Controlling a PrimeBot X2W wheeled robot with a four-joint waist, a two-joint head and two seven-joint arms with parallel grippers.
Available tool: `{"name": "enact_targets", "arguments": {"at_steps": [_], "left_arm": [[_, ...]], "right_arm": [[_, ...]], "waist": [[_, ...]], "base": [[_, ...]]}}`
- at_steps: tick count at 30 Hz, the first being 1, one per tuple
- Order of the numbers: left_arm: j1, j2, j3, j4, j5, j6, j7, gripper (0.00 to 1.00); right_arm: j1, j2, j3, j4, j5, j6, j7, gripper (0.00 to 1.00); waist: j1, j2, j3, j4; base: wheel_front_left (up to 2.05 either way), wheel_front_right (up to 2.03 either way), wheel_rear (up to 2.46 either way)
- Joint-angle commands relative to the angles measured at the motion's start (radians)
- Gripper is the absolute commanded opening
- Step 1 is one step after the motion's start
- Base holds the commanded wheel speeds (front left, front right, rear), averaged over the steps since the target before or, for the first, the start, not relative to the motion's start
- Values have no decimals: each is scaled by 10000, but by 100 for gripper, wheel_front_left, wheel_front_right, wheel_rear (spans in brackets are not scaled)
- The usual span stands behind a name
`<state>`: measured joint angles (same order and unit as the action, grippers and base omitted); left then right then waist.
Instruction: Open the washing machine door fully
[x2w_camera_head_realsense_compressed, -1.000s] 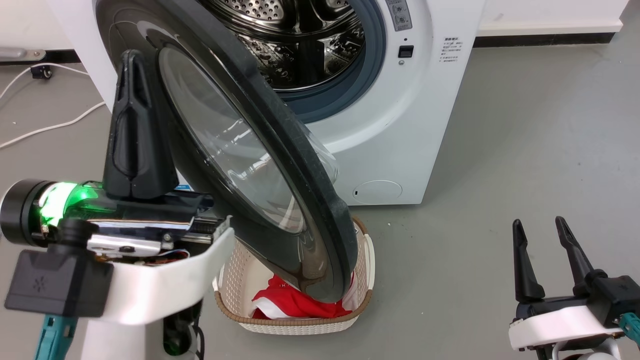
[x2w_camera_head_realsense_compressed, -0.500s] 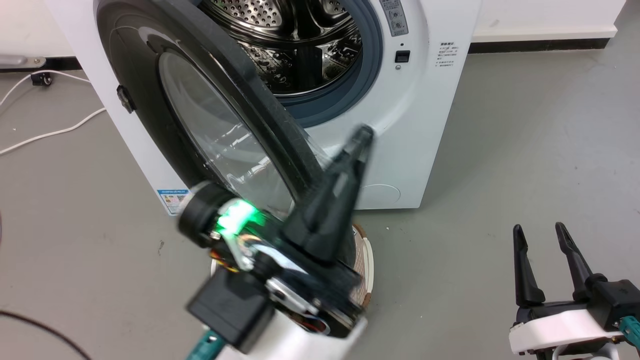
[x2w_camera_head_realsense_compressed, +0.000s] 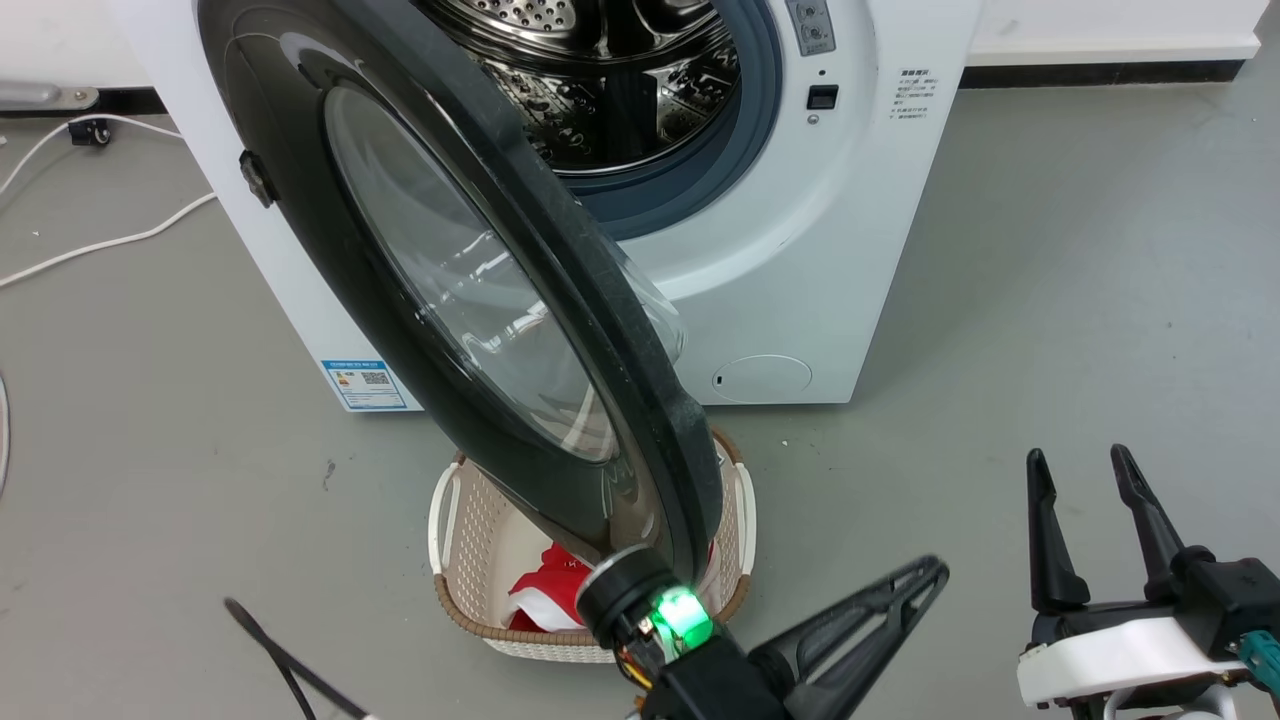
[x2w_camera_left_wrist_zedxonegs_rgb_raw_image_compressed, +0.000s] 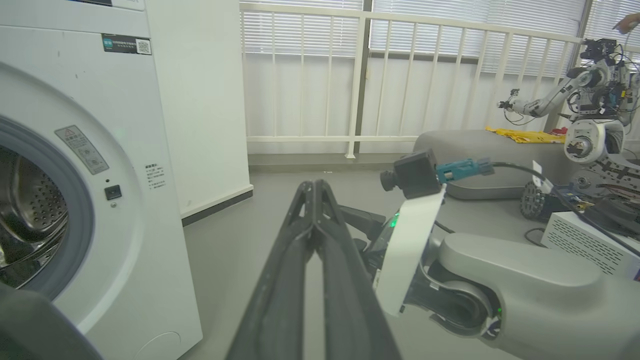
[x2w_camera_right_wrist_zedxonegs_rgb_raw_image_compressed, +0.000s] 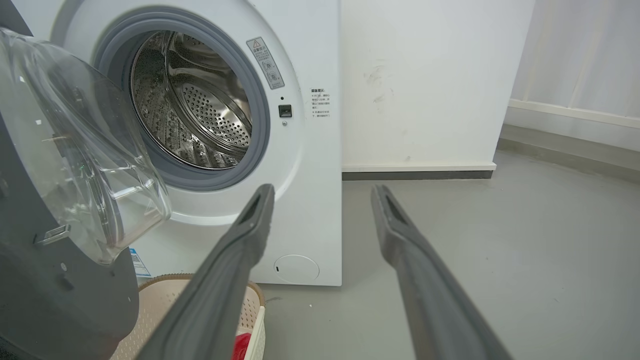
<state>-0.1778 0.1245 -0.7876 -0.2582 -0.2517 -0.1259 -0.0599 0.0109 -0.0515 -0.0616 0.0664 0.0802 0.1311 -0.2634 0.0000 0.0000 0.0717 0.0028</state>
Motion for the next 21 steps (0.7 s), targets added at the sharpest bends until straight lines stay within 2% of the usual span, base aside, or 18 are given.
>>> {"name": "enact_targets", "arguments": {"at_steps": [1,5,15,21], "left_arm": [[127,71,-64,107,-58,-25,37,0],[323,161,-130,738,-251,39,45,0],[-68,-123,807,2009,-339,930,-524,0],[-575,-318,1329,2753,-494,1279,-937,0]], "right_arm": [[-115,25,38,21,51,-7,-18,100],[-181,23,137,84,102,-7,-18,100],[-346,23,224,154,269,-7,-18,100],[-373,23,300,211,283,-7,-18,100]], "waist": [[0,0,21,2],[0,0,98,-37],[0,0,307,-164],[0,0,350,-307]], "base": [[0,0,0],[0,0,0],[0,0,0],[0,0,0]]}}
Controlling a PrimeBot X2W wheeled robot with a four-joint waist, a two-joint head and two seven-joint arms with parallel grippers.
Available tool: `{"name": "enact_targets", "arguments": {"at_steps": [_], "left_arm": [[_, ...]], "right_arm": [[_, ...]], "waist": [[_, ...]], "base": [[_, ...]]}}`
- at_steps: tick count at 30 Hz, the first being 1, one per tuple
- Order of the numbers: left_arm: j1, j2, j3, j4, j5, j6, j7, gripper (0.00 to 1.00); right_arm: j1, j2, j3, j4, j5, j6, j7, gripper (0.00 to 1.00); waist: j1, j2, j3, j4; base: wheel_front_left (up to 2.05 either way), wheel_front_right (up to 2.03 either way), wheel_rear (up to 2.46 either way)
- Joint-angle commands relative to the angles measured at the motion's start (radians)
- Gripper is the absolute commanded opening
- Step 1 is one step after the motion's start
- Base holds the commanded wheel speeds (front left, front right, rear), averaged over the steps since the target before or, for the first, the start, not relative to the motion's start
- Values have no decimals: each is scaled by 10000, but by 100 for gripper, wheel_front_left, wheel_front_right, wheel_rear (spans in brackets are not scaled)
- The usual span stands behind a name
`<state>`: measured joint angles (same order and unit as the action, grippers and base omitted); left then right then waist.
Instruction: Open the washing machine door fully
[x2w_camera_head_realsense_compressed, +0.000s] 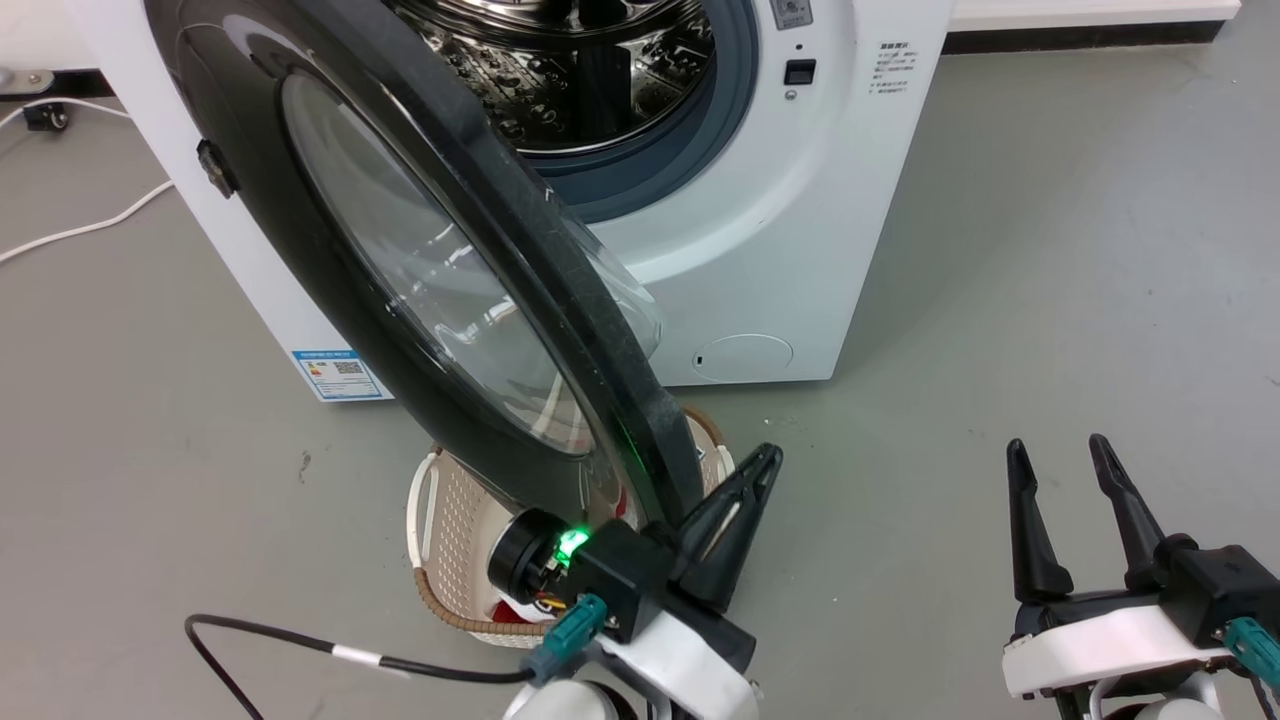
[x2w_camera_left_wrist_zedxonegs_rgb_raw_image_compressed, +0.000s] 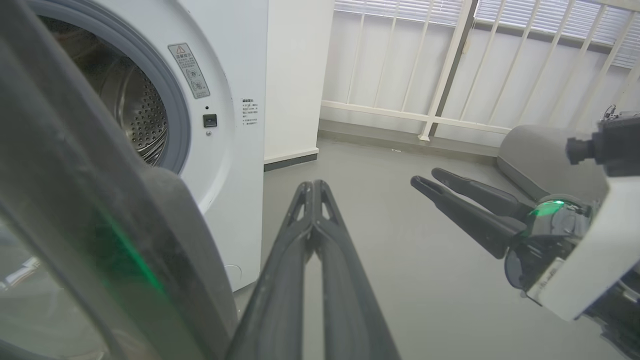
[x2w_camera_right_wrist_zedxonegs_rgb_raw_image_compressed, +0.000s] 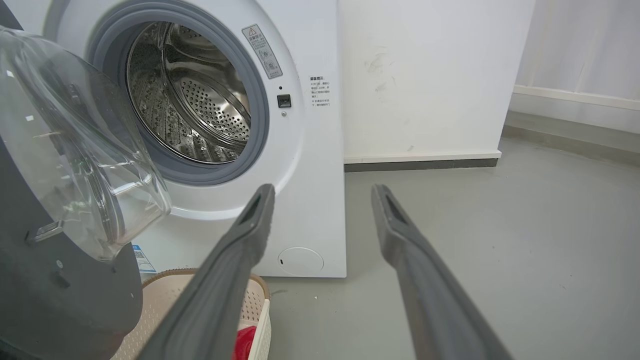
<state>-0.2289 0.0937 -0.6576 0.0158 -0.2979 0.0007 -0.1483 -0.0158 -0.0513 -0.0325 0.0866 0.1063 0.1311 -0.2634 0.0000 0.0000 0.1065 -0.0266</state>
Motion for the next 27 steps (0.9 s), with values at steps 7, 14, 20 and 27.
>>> {"name": "enact_targets", "arguments": {"at_steps": [7,14,20,27], "left_arm": [[-489,-162,424,805,-225,377,-372,0],[-844,-124,739,1478,-418,601,-554,0],[-686,-65,775,1563,-439,737,-660,0],[-175,285,944,1132,-366,1204,-488,0]], "right_arm": [[-162,23,49,63,66,-7,-18,100],[-209,23,83,134,79,-7,-18,100],[-174,23,65,179,114,-7,-18,100],[-20,23,27,197,162,-7,-18,100]], "waist": [[0,0,82,-183],[0,0,159,-264],[0,0,79,-292],[0,0,-70,-205]], "base": [[0,0,0],[0,0,0],[0,0,0],[0,0,0]]}}
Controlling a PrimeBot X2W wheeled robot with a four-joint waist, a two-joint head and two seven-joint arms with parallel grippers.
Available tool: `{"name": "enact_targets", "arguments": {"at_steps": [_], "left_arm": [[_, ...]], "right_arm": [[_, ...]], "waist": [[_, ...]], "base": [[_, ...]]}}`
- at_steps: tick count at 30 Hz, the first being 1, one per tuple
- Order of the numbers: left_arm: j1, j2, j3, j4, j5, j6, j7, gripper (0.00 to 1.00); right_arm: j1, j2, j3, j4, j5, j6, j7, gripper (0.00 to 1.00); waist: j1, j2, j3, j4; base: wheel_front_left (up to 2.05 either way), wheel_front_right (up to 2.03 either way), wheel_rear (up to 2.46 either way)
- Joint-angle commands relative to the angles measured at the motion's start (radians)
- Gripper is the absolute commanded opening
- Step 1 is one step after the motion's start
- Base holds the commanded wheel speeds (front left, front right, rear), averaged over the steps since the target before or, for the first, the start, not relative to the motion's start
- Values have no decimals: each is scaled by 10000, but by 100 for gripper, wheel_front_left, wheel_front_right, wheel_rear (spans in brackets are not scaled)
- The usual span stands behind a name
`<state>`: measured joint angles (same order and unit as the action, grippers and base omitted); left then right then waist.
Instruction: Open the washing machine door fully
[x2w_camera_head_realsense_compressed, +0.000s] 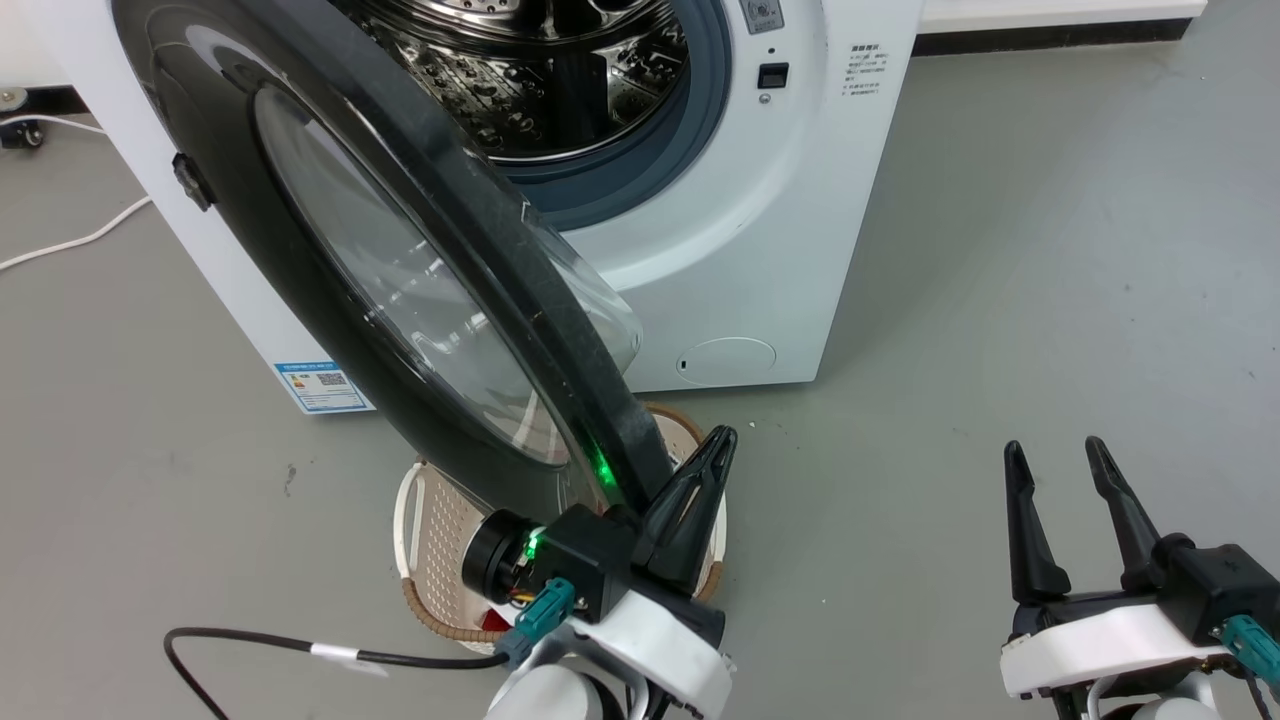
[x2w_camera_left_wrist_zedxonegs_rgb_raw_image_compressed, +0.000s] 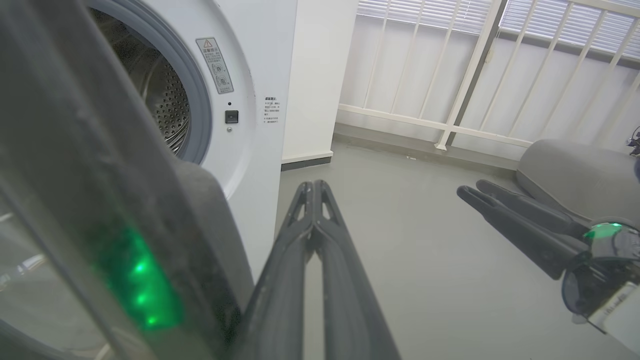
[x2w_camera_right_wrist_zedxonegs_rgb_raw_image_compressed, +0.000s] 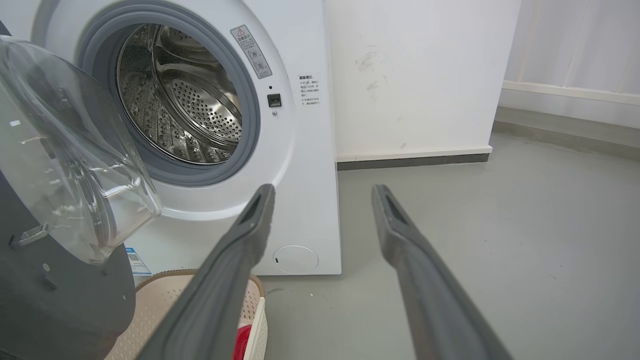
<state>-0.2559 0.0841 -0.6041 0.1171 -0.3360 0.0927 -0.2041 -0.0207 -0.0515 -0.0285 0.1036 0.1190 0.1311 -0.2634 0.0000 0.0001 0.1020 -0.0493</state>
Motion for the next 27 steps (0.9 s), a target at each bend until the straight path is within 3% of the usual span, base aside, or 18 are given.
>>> {"name": "enact_targets", "arguments": {"at_steps": [1,18,27], "left_arm": [[182,464,428,15,33,350,94,0],[1849,1410,661,-2329,190,1493,1072,0],[2637,1580,708,-3407,256,2036,1348,0]], "right_arm": [[64,25,-24,36,22,-7,-18,100],[461,24,-179,28,-15,-7,-18,100],[522,25,-324,-83,-49,-7,-15,100]], "waist": [[0,-1,-65,47],[0,-1,-522,661],[0,-1,-418,1288]], "base": [[0,0,0],[0,0,0],[0,0,0]]}}
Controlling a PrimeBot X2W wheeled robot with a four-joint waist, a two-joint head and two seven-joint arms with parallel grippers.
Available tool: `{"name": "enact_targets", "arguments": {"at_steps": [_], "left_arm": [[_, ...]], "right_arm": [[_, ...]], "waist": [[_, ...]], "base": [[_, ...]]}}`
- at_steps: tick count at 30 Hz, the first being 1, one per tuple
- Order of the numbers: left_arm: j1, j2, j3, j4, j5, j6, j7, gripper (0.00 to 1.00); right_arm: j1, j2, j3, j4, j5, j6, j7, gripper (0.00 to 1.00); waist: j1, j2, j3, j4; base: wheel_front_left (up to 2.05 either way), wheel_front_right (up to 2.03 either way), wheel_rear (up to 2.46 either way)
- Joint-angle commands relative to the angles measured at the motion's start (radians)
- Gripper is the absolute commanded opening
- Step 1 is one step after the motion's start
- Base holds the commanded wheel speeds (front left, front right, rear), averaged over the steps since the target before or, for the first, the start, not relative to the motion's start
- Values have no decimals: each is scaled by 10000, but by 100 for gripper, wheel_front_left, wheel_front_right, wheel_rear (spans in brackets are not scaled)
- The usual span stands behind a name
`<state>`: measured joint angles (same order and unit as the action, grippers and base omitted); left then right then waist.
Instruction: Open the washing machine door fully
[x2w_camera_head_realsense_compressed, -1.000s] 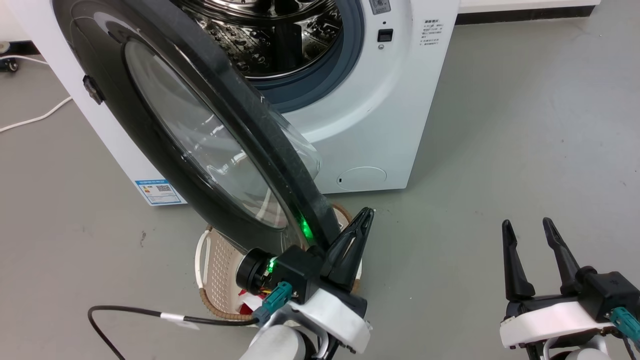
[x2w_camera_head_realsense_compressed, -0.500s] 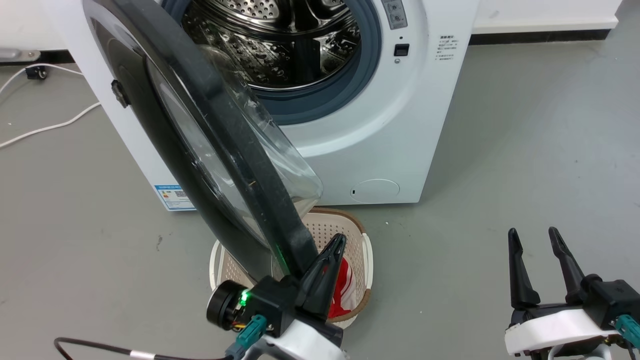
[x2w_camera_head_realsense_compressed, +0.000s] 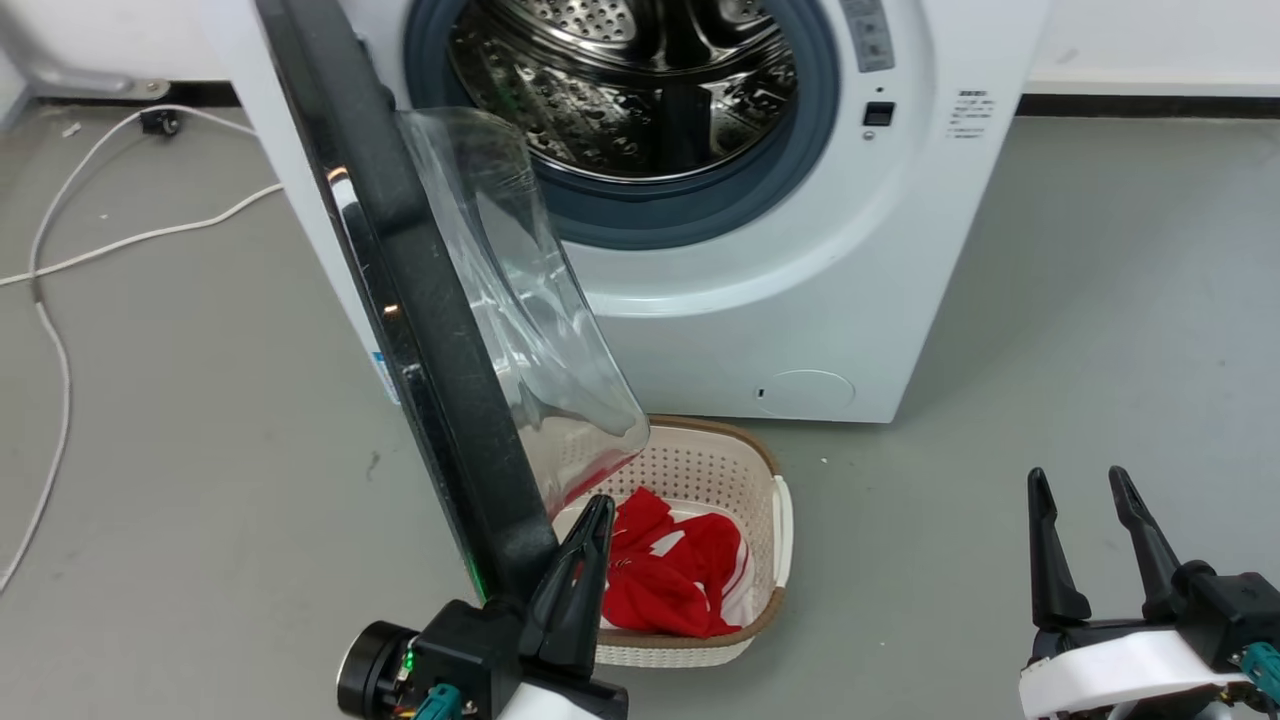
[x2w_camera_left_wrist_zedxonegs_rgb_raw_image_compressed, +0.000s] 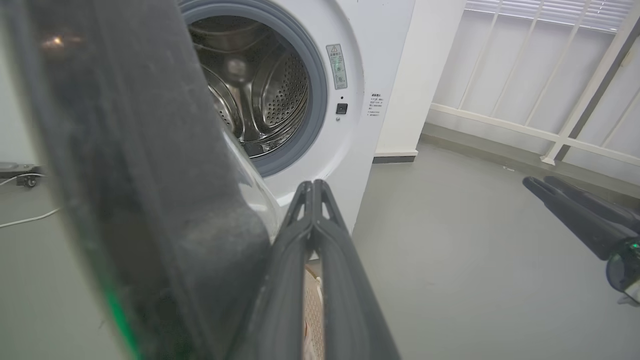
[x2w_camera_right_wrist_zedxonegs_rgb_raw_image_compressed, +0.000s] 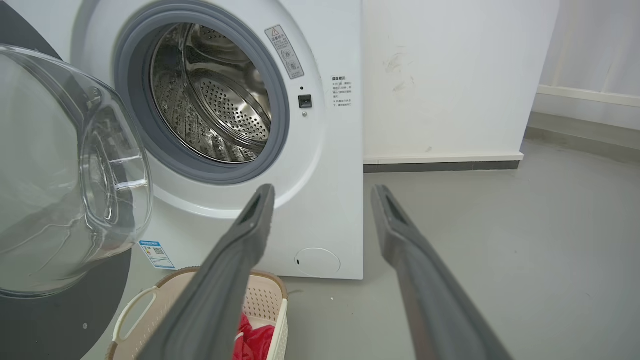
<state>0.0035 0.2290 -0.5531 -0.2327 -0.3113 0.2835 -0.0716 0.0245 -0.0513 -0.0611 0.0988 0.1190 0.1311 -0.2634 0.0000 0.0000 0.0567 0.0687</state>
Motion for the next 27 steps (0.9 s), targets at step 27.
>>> {"name": "enact_targets", "arguments": {"at_steps": [27], "left_arm": [[74,743,2810,198,-1176,624,-1388,0]], "right_arm": [[-339,17,-252,-784,-619,-7,595,100]], "waist": [[0,0,721,3255]], "base": [[0,0,0]]}}
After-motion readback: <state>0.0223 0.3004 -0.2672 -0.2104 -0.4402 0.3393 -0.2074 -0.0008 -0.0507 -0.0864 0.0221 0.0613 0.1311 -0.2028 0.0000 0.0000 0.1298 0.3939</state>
